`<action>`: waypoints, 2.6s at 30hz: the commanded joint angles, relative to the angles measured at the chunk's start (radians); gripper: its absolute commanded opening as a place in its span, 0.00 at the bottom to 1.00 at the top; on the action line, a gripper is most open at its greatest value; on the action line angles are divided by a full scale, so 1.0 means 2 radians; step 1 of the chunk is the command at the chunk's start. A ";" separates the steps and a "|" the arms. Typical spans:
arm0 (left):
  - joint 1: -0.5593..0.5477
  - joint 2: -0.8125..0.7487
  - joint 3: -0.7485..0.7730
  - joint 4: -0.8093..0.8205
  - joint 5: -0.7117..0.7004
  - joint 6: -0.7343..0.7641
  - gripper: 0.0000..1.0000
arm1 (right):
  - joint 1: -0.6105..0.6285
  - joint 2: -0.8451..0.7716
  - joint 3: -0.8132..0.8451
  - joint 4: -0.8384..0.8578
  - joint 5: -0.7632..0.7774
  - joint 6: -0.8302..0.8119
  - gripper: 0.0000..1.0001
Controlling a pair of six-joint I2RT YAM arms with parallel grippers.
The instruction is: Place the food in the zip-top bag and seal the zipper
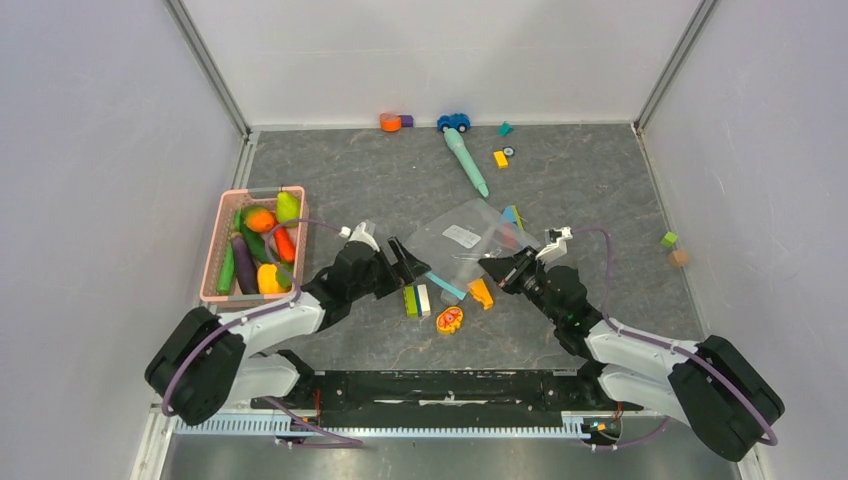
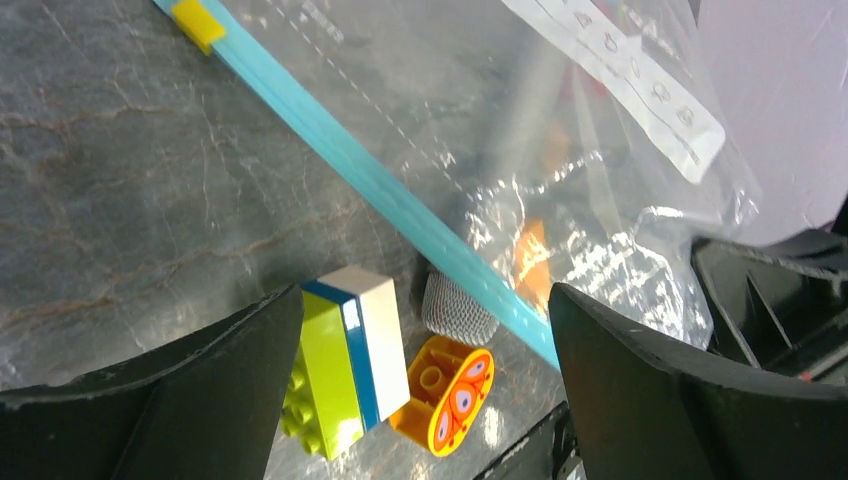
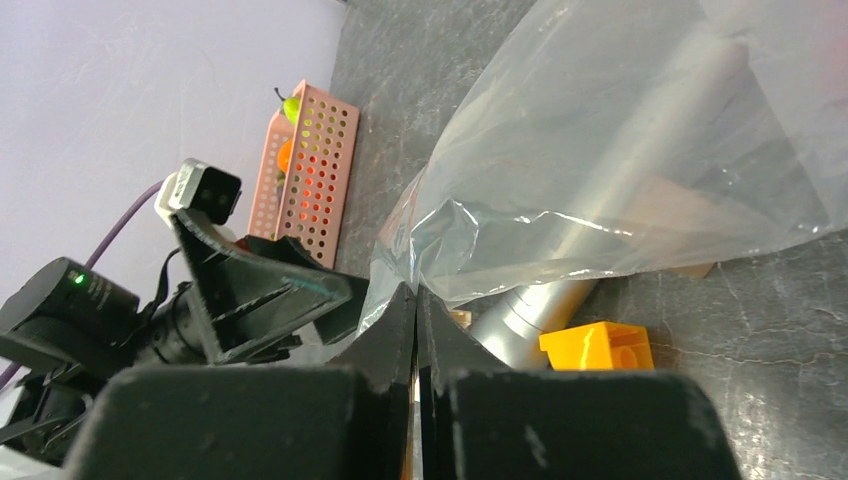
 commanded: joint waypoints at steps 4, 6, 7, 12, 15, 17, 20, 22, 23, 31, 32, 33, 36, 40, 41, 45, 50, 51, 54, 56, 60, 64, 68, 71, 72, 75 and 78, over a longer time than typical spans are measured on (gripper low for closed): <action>-0.002 0.061 0.048 0.029 -0.033 0.004 0.95 | 0.008 -0.019 -0.001 0.016 -0.004 0.007 0.00; -0.002 0.076 0.056 0.030 -0.033 0.002 0.93 | 0.009 -0.016 0.001 0.016 -0.010 0.006 0.00; -0.002 0.082 0.060 0.030 -0.033 0.001 0.92 | 0.010 -0.014 0.002 0.016 -0.013 0.006 0.00; -0.002 0.114 0.076 0.041 -0.033 0.002 0.86 | 0.015 0.000 -0.005 0.039 -0.019 0.007 0.00; -0.001 0.134 0.090 0.041 -0.054 0.002 0.78 | 0.017 0.009 -0.009 0.057 -0.036 0.013 0.00; -0.001 0.145 0.101 0.042 -0.055 0.004 0.69 | 0.020 0.013 -0.003 0.054 -0.044 0.008 0.00; -0.001 0.158 0.115 0.042 -0.058 0.005 0.55 | 0.024 0.016 -0.001 0.052 -0.048 0.003 0.00; -0.001 0.166 0.124 0.042 -0.059 0.007 0.44 | 0.027 0.016 0.001 0.045 -0.048 0.000 0.00; -0.001 0.170 0.127 0.042 -0.057 0.007 0.38 | 0.028 0.016 0.001 0.043 -0.047 -0.002 0.00; -0.002 0.160 0.146 -0.001 -0.058 0.010 0.02 | 0.030 0.012 0.028 -0.015 -0.052 -0.069 0.00; -0.002 0.150 0.151 -0.030 -0.066 0.012 0.02 | 0.030 0.012 0.043 -0.041 -0.058 -0.100 0.05; -0.003 0.135 0.159 -0.060 -0.076 0.016 0.02 | 0.030 0.013 0.071 -0.075 -0.063 -0.148 0.16; -0.018 0.082 0.182 -0.188 -0.147 0.017 0.02 | 0.029 0.021 0.150 -0.213 -0.060 -0.295 0.58; -0.039 0.025 0.231 -0.346 -0.231 0.001 0.02 | 0.030 -0.011 0.176 -0.265 -0.035 -0.422 0.90; -0.043 0.015 0.241 -0.378 -0.245 -0.004 0.02 | 0.031 -0.027 0.172 -0.258 -0.037 -0.444 0.93; -0.053 -0.010 0.282 -0.455 -0.277 -0.009 0.02 | 0.036 -0.056 0.175 -0.229 -0.095 -0.519 0.98; -0.064 -0.003 0.327 -0.510 -0.311 -0.016 0.02 | 0.048 -0.038 0.214 -0.239 -0.156 -0.568 0.98; -0.066 0.000 0.334 -0.519 -0.315 -0.018 0.02 | 0.053 -0.035 0.217 -0.234 -0.171 -0.572 0.98; -0.069 0.008 0.351 -0.525 -0.317 -0.021 0.02 | 0.081 -0.019 0.228 -0.227 -0.177 -0.580 0.98; -0.072 0.015 0.364 -0.526 -0.322 -0.025 0.02 | 0.110 -0.001 0.250 -0.242 -0.156 -0.587 0.98; -0.077 0.033 0.395 -0.547 -0.339 -0.039 0.02 | 0.165 0.020 0.281 -0.251 -0.091 -0.611 0.98; -0.079 0.041 0.406 -0.553 -0.340 -0.039 0.02 | 0.198 0.048 0.317 -0.278 -0.051 -0.632 0.98; -0.080 0.041 0.406 -0.552 -0.343 -0.042 0.02 | 0.228 0.069 0.332 -0.294 0.014 -0.652 0.98; -0.081 0.040 0.406 -0.553 -0.344 -0.040 0.02 | 0.239 0.076 0.338 -0.304 0.052 -0.658 0.98; -0.081 0.039 0.405 -0.552 -0.344 -0.040 0.02 | 0.242 0.078 0.340 -0.309 0.059 -0.659 0.98; -0.081 0.040 0.407 -0.552 -0.344 -0.040 0.02 | 0.246 0.081 0.341 -0.312 0.062 -0.660 0.98; -0.083 0.041 0.408 -0.552 -0.343 -0.035 0.02 | 0.248 0.084 0.338 -0.312 0.089 -0.660 0.98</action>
